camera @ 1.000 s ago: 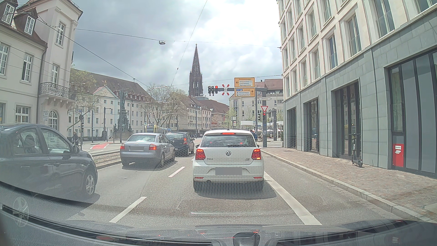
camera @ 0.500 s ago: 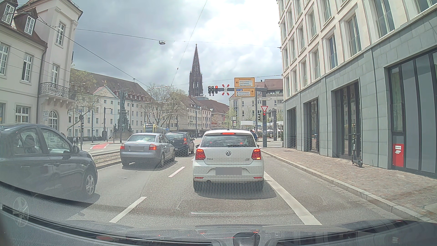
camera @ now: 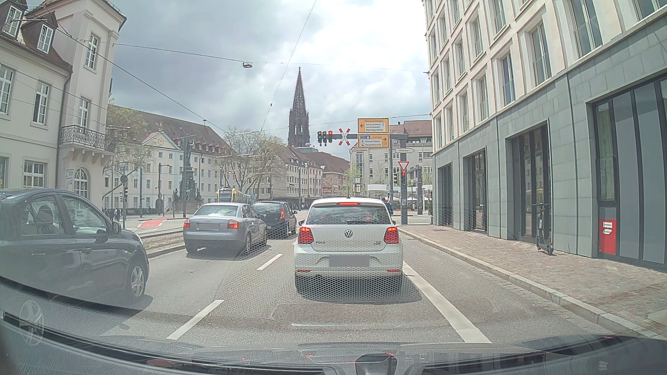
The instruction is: Follow the waypoints while adhering to traffic rules and regulations
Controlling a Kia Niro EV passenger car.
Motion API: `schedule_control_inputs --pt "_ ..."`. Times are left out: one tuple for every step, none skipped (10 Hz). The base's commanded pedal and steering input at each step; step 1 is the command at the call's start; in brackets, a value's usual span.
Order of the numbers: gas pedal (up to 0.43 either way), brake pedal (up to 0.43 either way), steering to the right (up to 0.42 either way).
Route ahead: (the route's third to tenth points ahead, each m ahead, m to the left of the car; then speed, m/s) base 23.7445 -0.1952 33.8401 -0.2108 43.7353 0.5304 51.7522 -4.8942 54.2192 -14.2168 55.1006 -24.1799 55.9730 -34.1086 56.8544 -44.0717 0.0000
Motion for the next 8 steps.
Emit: schedule_control_inputs --pt "0.000 0.232 -0.011" --pt "0.000 0.232 -0.011" --pt "0.000 0.232 -0.011" --pt "0.000 0.232 -0.011" --pt "0.000 0.232 -0.011" --pt "0.000 0.232 -0.011" --pt "0.000 0.232 -0.011" --pt "0.000 0.232 -0.011"
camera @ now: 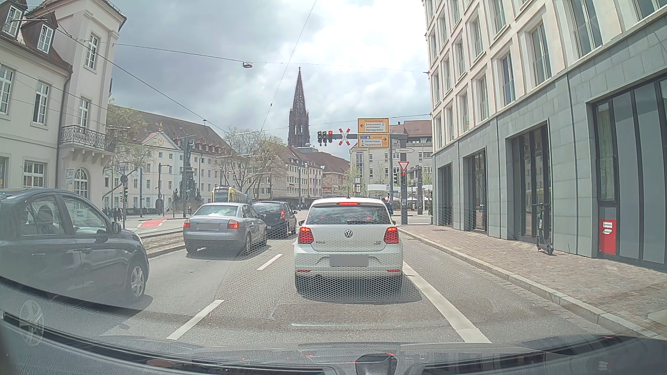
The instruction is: Follow the waypoints while adhering to traffic rules and regulations
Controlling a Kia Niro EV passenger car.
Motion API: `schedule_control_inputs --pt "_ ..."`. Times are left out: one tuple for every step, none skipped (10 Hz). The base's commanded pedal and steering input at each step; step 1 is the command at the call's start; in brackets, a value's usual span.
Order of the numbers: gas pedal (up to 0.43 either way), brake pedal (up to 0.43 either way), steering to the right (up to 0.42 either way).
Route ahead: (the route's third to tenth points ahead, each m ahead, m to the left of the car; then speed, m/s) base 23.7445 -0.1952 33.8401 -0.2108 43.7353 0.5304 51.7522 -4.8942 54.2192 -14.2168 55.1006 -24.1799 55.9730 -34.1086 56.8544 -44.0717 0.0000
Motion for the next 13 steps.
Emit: schedule_control_inputs --pt "0.000 0.232 -0.011" --pt "0.000 0.232 -0.011" --pt "0.000 0.232 -0.011" --pt "0.000 0.232 -0.011" --pt "0.000 0.232 -0.011" --pt "0.000 0.232 -0.011" --pt "0.000 0.232 -0.011" --pt "0.000 0.232 -0.011" --pt "0.000 0.232 -0.011" --pt "0.000 0.232 -0.011" --pt "0.000 0.232 -0.011" --pt "0.000 0.232 -0.011" --pt "0.000 0.232 -0.011"
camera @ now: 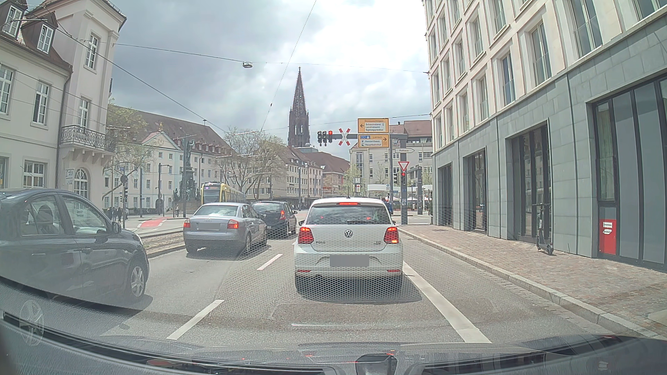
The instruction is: Follow the waypoints while adhering to traffic rules and regulations
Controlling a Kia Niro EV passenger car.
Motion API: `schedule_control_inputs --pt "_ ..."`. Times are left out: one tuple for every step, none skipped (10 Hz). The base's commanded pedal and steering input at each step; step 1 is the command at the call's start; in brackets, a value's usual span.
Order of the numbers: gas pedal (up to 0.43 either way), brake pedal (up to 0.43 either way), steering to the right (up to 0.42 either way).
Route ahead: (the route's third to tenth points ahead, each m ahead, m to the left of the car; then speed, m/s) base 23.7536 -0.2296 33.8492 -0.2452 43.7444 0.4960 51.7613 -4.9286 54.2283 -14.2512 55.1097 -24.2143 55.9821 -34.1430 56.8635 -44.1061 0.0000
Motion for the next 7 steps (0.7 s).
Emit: schedule_control_inputs --pt "0.000 0.232 -0.011" --pt "0.000 0.238 -0.011" --pt "0.000 0.232 -0.011" --pt "0.000 0.232 -0.011" --pt "0.000 0.232 -0.011" --pt "0.000 0.232 -0.011" --pt "0.000 0.232 -0.011"
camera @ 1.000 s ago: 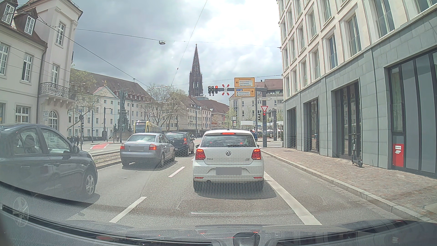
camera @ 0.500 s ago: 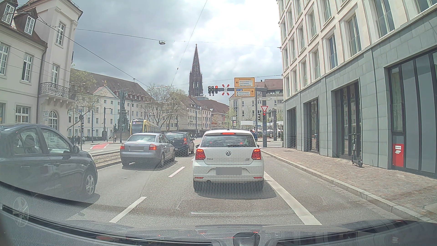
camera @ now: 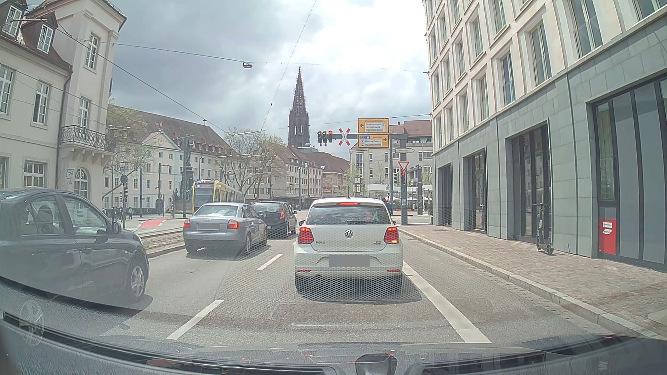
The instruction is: Follow the waypoints while adhering to traffic rules and regulations
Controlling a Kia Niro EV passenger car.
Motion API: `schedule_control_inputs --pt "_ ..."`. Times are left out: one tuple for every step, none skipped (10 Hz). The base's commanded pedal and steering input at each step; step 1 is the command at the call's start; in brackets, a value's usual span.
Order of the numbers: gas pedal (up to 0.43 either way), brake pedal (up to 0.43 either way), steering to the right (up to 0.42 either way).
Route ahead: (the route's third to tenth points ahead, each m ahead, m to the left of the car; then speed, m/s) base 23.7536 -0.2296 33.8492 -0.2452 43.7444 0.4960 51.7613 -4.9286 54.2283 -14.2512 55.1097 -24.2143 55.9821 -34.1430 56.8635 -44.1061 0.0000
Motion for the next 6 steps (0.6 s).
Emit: schedule_control_inputs --pt "0.000 0.232 -0.011" --pt "0.000 0.232 -0.011" --pt "0.000 0.232 -0.011" --pt "0.000 0.232 -0.011" --pt "0.000 0.232 -0.011" --pt "0.000 0.232 -0.011"
